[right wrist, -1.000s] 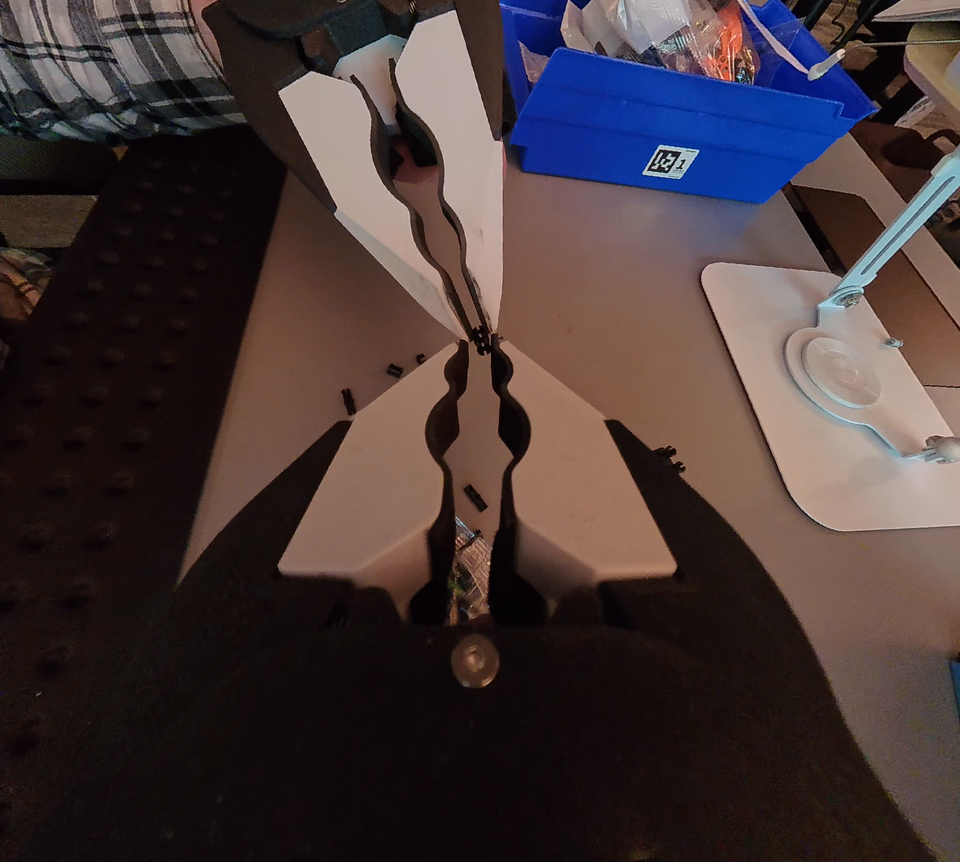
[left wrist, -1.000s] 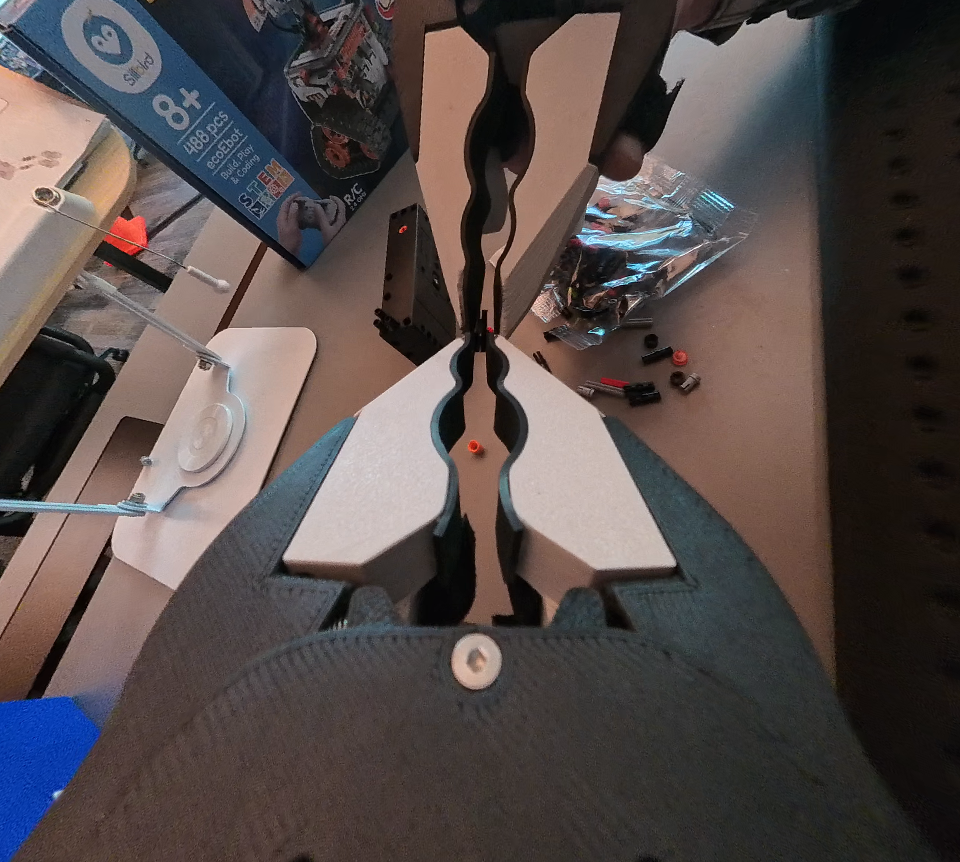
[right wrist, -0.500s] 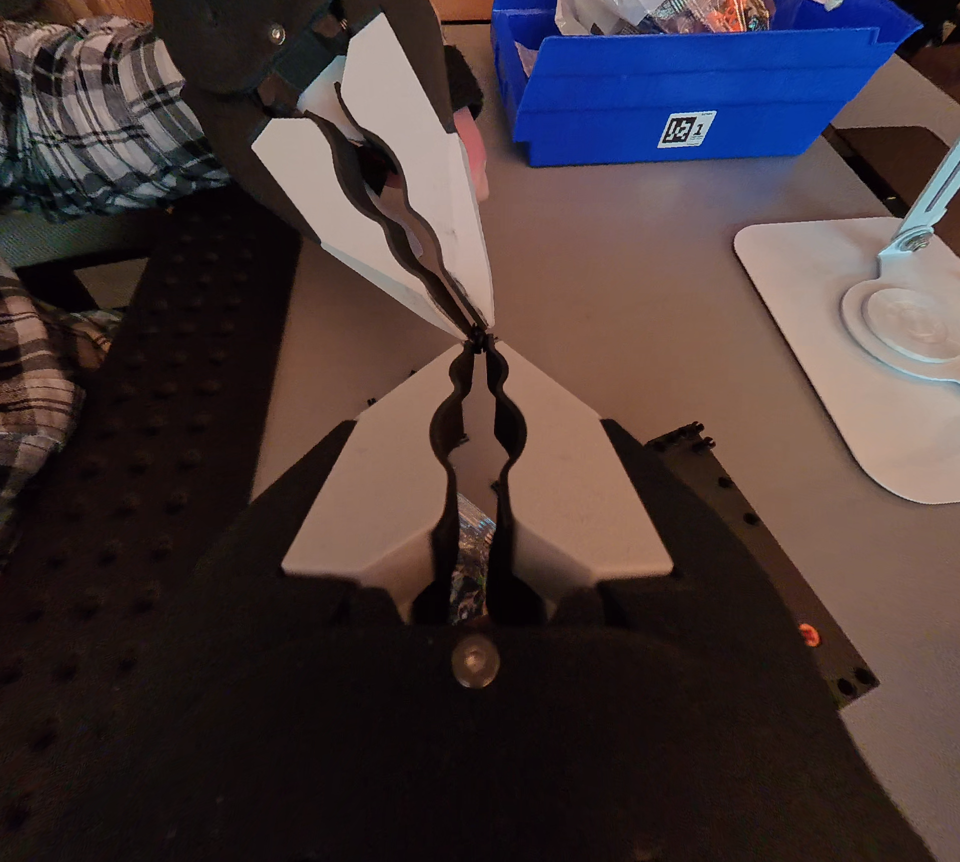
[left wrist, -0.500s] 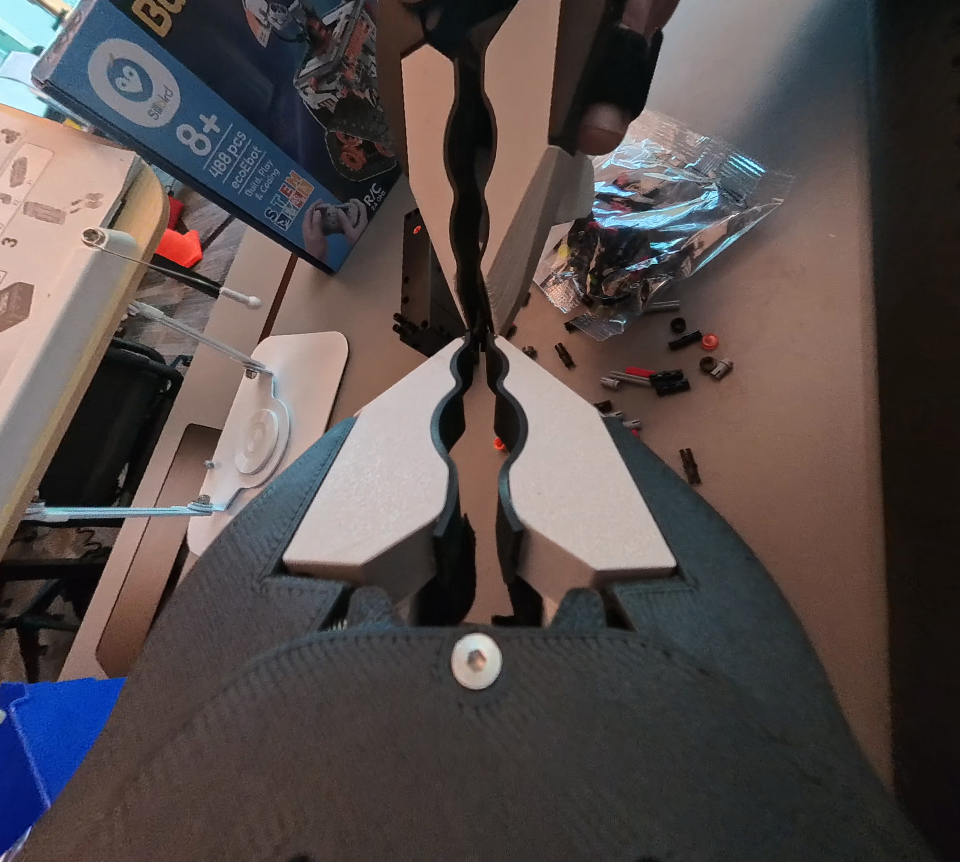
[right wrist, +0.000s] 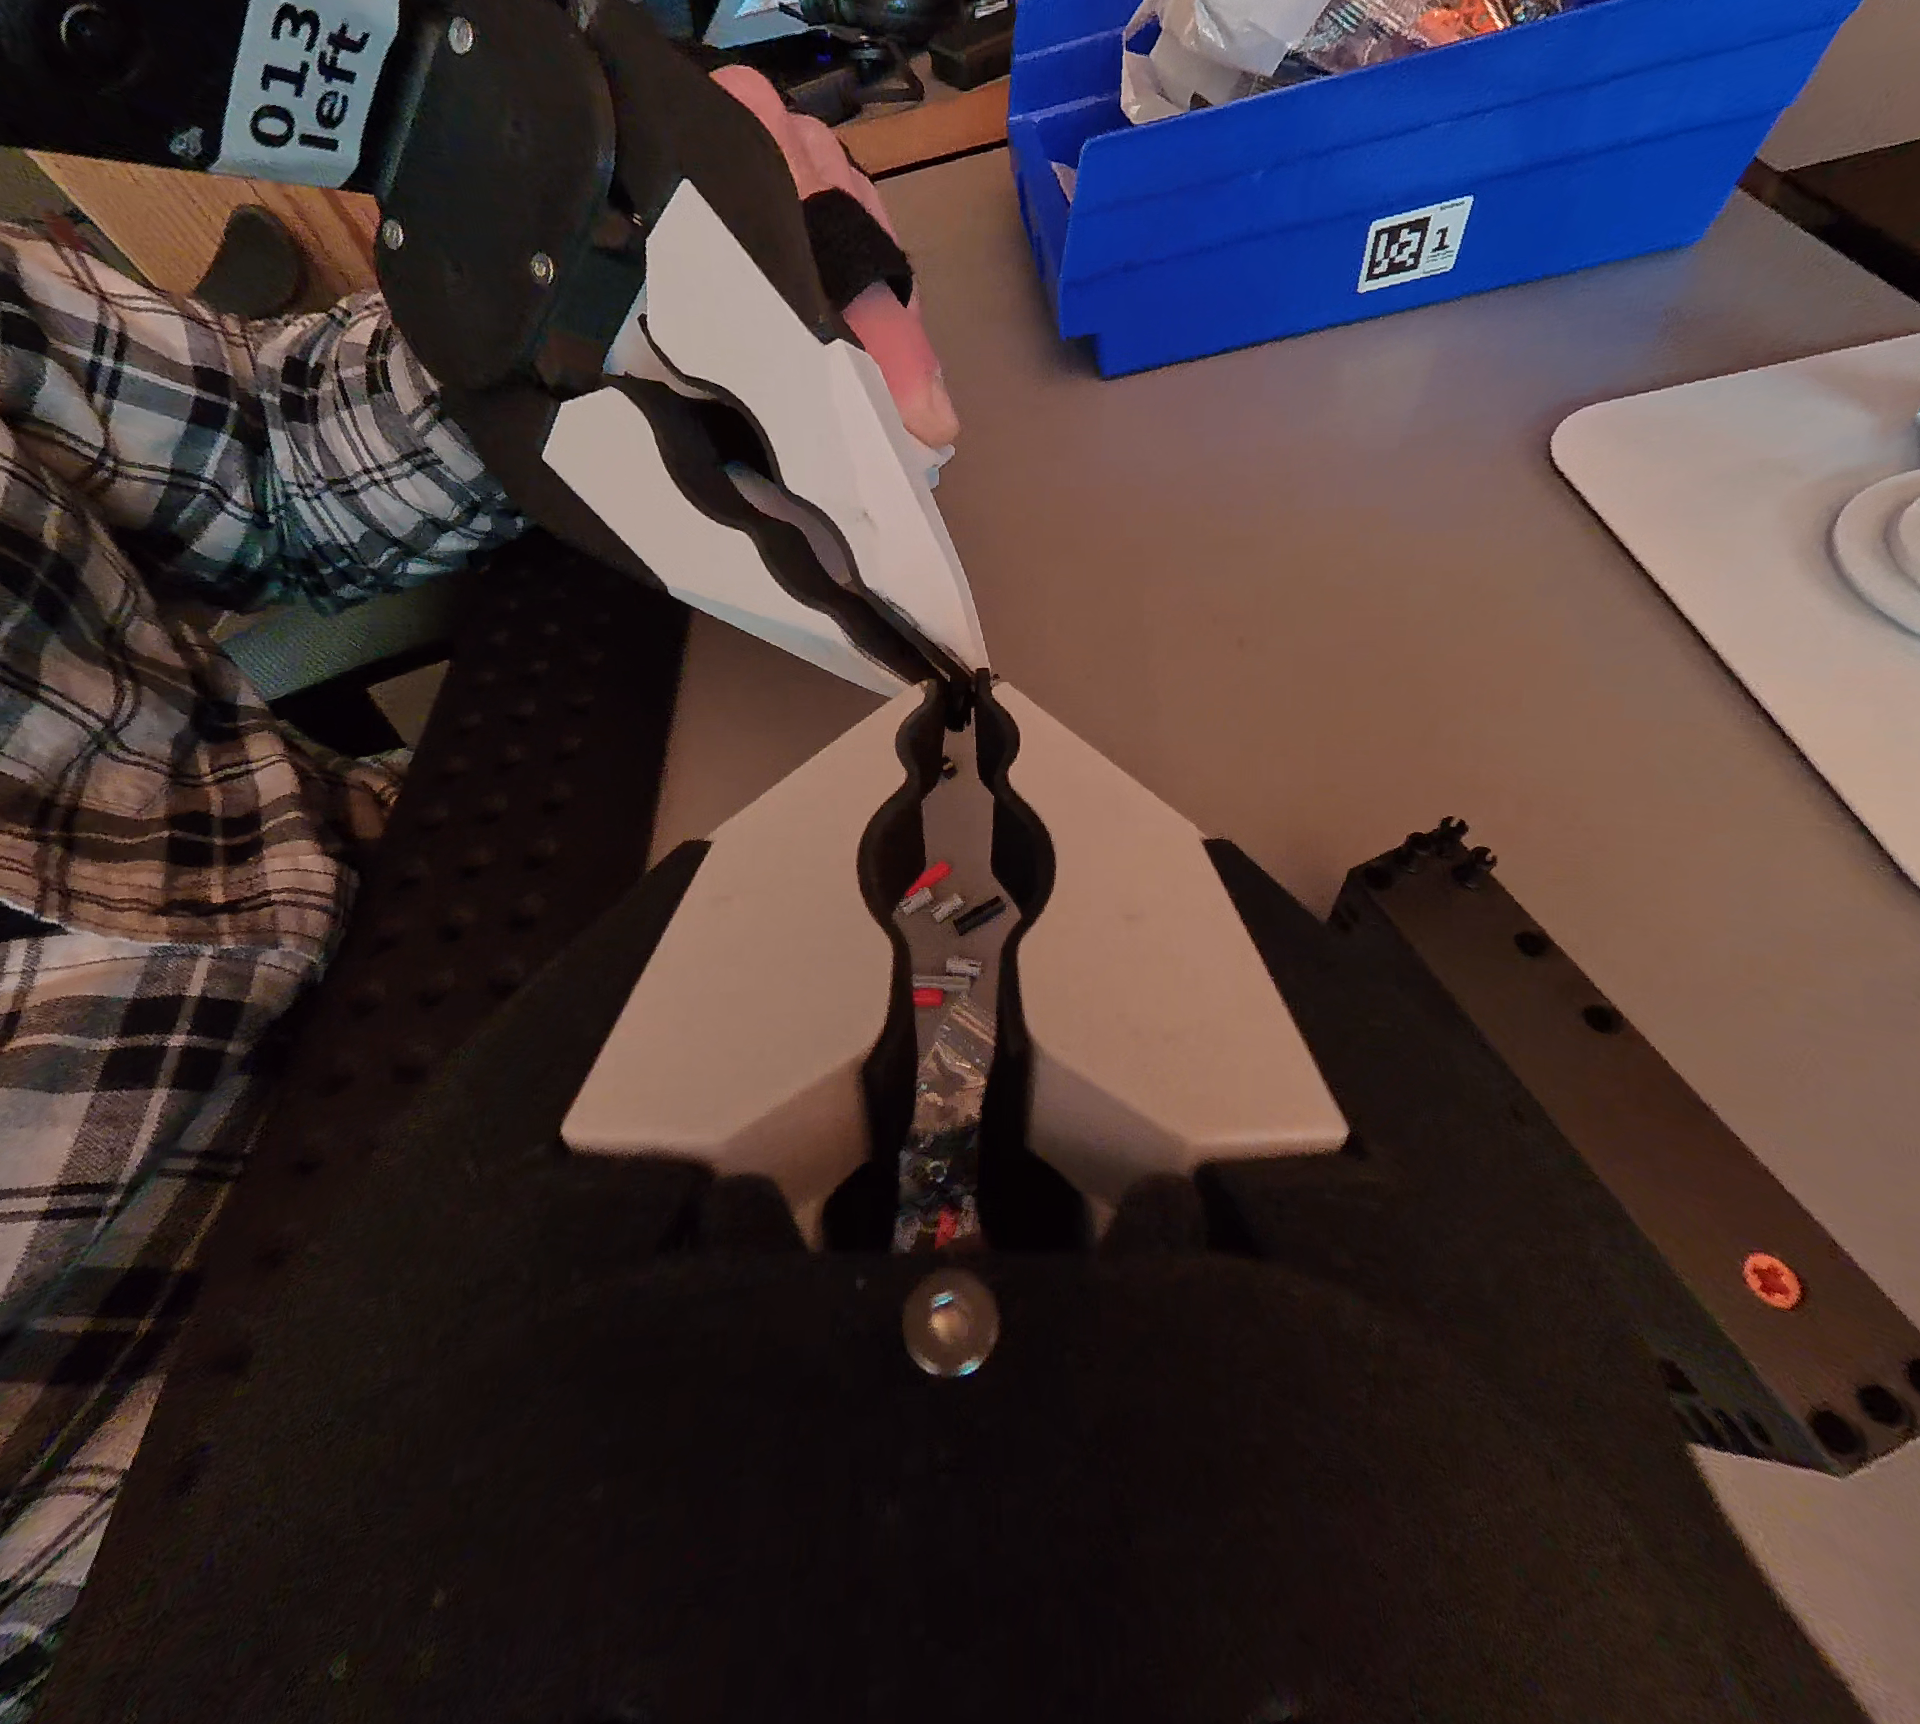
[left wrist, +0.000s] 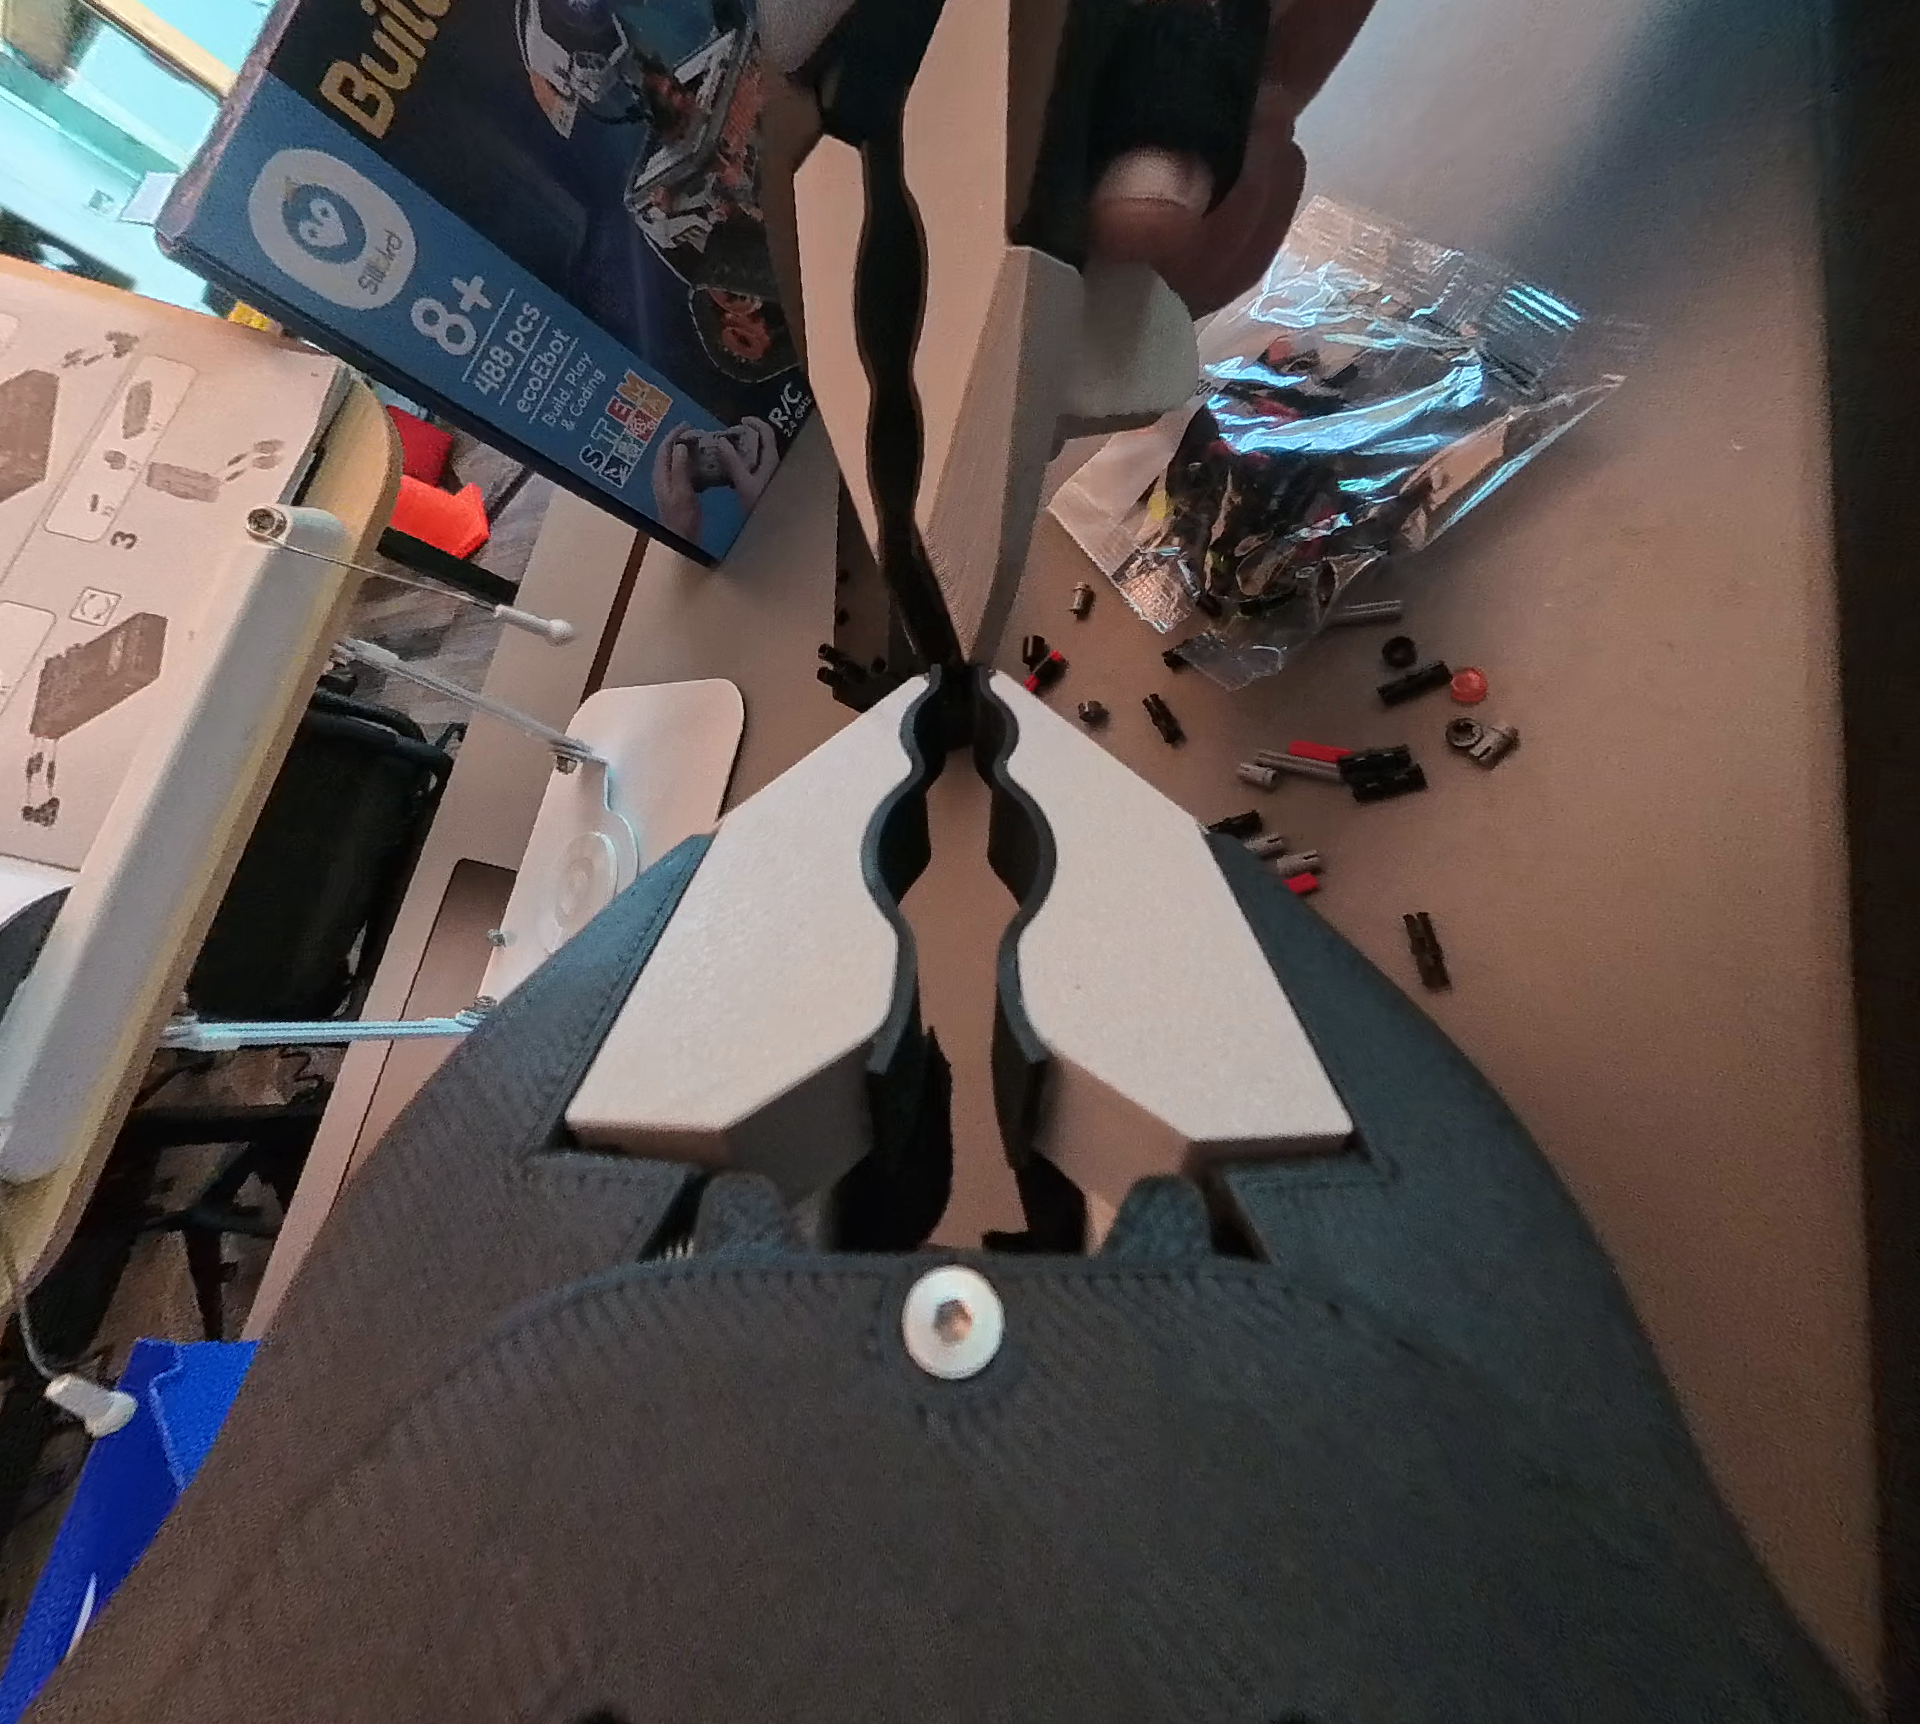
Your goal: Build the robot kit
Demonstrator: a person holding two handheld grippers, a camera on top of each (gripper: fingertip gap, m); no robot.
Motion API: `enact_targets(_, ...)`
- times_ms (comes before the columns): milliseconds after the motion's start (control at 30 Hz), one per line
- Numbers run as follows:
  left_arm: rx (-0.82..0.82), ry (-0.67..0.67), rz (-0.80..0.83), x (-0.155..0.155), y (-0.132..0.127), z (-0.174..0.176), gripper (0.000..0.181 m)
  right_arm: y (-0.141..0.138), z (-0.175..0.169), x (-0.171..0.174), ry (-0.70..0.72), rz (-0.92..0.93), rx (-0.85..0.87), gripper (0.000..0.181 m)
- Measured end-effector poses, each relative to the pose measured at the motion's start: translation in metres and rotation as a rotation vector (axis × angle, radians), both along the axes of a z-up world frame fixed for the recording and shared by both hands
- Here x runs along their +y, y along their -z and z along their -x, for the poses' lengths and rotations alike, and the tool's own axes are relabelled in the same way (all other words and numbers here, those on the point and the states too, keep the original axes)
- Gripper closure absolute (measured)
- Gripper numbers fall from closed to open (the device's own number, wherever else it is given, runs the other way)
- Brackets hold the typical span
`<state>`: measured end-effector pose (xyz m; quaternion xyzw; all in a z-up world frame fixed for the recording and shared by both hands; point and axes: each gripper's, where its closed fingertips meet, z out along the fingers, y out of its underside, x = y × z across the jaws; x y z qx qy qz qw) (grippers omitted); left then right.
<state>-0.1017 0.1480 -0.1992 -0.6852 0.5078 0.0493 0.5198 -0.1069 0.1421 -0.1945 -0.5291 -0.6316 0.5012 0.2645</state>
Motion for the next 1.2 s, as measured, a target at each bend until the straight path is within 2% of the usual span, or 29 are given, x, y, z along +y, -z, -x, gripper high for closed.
enact_targets(167, -0.004, -0.007, -0.029, 0.002, -0.004, 0.000, 0.180, -0.001, 0.000, 0.004, 0.020, -0.013, 0.003, 0.173)
enact_targets(600, -0.016, -0.016, -0.036, 0.006, -0.003, -0.001, 0.178, 0.000, -0.002, 0.006, 0.026, -0.063, 0.002, 0.179)
enact_targets(700, -0.040, -0.035, -0.007, 0.011, -0.001, 0.004, 0.165, 0.005, -0.004, 0.021, 0.065, -0.179, -0.035, 0.179)
enact_targets(767, -0.063, -0.073, 0.074, 0.021, 0.009, 0.012, 0.145, 0.012, -0.009, 0.040, 0.101, -0.351, -0.100, 0.179)
enact_targets(900, -0.137, -0.097, 0.199, 0.048, 0.033, 0.012, 0.129, 0.020, -0.014, 0.065, 0.093, -0.570, -0.214, 0.180)
enact_targets(1067, -0.165, -0.152, 0.298, 0.082, 0.066, 0.007, 0.128, 0.033, -0.012, 0.081, -0.025, -0.729, -0.344, 0.181)
enact_targets(1200, -0.200, -0.147, 0.319, 0.091, 0.073, 0.004, 0.140, 0.041, -0.009, 0.083, -0.142, -0.790, -0.422, 0.180)
